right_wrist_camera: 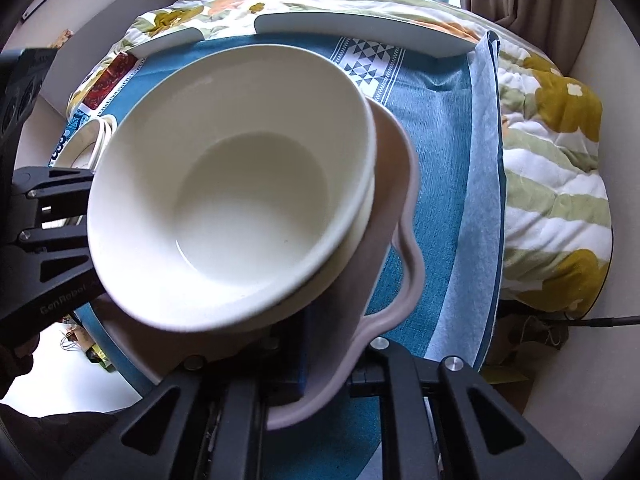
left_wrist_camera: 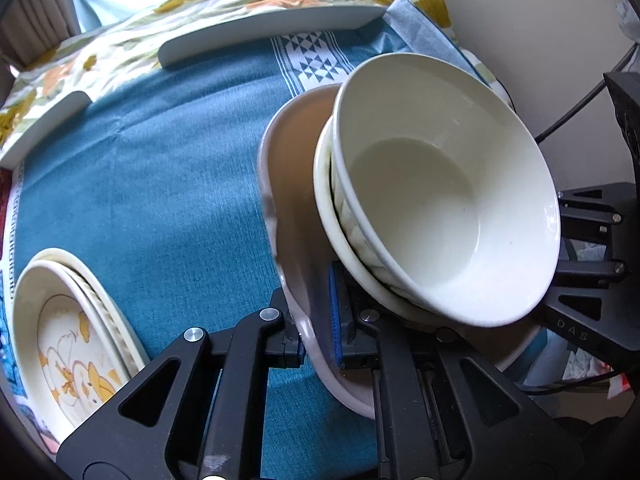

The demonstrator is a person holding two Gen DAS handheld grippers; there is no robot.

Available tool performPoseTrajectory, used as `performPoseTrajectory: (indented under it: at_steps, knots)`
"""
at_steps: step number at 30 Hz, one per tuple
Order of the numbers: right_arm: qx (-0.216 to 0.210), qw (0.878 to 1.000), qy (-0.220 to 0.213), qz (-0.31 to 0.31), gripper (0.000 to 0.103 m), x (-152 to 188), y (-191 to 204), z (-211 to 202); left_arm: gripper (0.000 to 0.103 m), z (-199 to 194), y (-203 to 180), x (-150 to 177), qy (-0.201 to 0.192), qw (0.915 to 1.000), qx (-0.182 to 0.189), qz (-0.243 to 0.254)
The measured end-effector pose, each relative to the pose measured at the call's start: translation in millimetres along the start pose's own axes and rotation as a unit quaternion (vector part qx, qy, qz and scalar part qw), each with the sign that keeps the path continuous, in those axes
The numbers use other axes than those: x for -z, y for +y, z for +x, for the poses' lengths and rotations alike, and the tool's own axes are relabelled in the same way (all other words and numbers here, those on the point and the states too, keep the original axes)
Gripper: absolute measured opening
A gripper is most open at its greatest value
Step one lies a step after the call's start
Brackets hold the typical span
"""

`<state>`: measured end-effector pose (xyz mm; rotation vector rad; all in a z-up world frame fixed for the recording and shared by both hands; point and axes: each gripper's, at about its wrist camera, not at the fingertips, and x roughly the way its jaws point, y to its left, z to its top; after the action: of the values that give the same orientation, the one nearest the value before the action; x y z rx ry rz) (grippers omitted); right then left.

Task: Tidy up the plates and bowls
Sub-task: 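Carry the bowl stack with both grippers and lower it onto the plate stack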

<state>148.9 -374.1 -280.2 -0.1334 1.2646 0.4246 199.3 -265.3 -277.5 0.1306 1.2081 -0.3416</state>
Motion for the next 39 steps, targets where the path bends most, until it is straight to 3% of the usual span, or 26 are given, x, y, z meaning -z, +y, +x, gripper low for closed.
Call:
performPoseTrajectory:
  at_steps: [6,12,21,29,39]
  knots:
    - [0.005,1.0,-0.014,-0.008,0.012,-5.6,3.4,-16.6,0.007,-22.4,0.1,-2.3,-0.019,0.9998,-0.006,-0.003]
    - [0.014,0.999,-0.025,-0.029,0.012,-24.1,23.2,-54.5,0.007,-70.2,16.0,-4.5,-0.042,0.9988,-0.007,-0.024]
    - [0.02,0.998,-0.045,-0.046,0.012,-58.8,88.1,-88.2,0.007,-126.7,83.3,12.2,-0.062,0.997,-0.001,-0.046]
    - [0.009,0.999,-0.043,-0.031,0.012,-78.8,167.1,-73.9,0.007,-147.0,159.5,42.1,-0.043,0.9986,-0.01,-0.03]
    - [0.0,1.0,-0.019,0.004,0.012,-82.2,225.4,-23.6,0.007,-121.3,219.3,78.0,-0.008,0.9998,-0.015,-0.01]
